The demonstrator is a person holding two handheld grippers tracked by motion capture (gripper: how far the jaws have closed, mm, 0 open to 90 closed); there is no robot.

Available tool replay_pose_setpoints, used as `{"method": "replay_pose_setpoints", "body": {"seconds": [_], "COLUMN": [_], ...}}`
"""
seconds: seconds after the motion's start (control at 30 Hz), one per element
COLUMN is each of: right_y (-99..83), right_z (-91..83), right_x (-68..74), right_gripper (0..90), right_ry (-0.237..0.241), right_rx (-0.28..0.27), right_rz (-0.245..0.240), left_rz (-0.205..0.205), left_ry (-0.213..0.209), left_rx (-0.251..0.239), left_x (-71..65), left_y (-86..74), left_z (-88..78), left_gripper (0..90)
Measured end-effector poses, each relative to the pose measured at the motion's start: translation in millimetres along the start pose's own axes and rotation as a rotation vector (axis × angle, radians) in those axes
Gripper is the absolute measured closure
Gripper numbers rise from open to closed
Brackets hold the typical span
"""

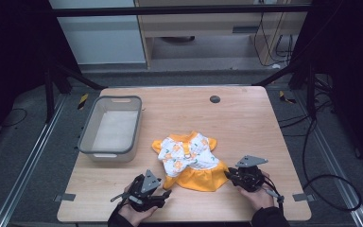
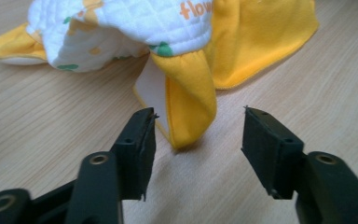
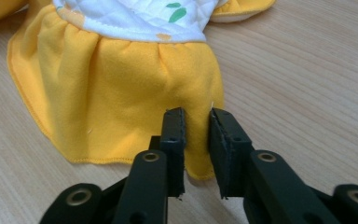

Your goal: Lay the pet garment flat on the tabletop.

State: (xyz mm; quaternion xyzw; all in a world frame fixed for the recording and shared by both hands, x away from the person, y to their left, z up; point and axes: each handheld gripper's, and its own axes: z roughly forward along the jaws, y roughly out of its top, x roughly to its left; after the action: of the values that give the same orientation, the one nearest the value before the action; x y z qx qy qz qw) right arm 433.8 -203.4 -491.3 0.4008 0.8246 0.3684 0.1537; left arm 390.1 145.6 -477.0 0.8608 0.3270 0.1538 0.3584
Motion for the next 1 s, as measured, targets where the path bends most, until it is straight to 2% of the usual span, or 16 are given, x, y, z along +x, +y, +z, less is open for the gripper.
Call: {"method": "replay_pose_setpoints", "body": {"seconds": [0.07,0.1,0.13,0.23,0.37,0.5,0.63,0.77,0.8,0.83,0.93,1.0], "right_y": [0.1,0.3,0.7,2.7,5.6,5.9,4.7,1.6,0.6,-0.3,-3.3,-5.7], "right_z": [-1.2,-2.0,-3.0,-7.0,-17.8,-36.4,-56.0,-64.6,-64.1,-63.0,-53.8,-45.8], "right_x": [1.1,1.5,2.0,3.5,5.5,10.5,18.1,24.0,24.0,24.0,21.9,19.9], "right_gripper": [80.3,81.5,83.4,85.9,86.8,86.9,86.8,86.6,86.3,85.5,79.8,75.8], "right_ry": [0.007,0.012,0.016,0.033,0.043,0.062,0.102,0.133,0.138,0.134,0.093,0.054], "right_rx": [0.004,0.005,0.007,0.008,-0.017,-0.069,-0.115,-0.120,-0.116,-0.113,-0.101,-0.087], "right_rz": [0.001,0.001,-0.004,-0.002,-0.023,-0.030,-0.031,-0.024,-0.020,-0.020,-0.027,-0.035], "left_rz": [-0.019,-0.026,-0.023,-0.030,-0.062,-0.106,-0.145,-0.176,-0.175,-0.161,-0.127,-0.114], "left_ry": [-0.020,-0.031,-0.041,-0.057,-0.067,-0.085,-0.124,-0.156,-0.152,-0.128,-0.064,-0.039], "left_rx": [0.022,0.024,0.022,-0.002,-0.055,-0.091,-0.113,-0.124,-0.116,-0.087,-0.023,0.014], "left_x": [2.5,4.3,5.3,8.5,13.7,23.7,28.7,29.9,30.0,29.6,28.8,30.4], "left_y": [2.4,4.3,5.5,9.7,10.5,5.9,2.3,1.5,1.1,-0.7,-5.2,-7.9], "left_z": [5.1,7.3,7.9,1.3,-18.3,-37.8,-48.9,-55.3,-54.9,-51.4,-38.3,-29.7], "left_gripper": [60.6,64.4,73.0,85.2,86.4,86.4,86.2,85.9,85.7,85.4,79.7,75.9]}}
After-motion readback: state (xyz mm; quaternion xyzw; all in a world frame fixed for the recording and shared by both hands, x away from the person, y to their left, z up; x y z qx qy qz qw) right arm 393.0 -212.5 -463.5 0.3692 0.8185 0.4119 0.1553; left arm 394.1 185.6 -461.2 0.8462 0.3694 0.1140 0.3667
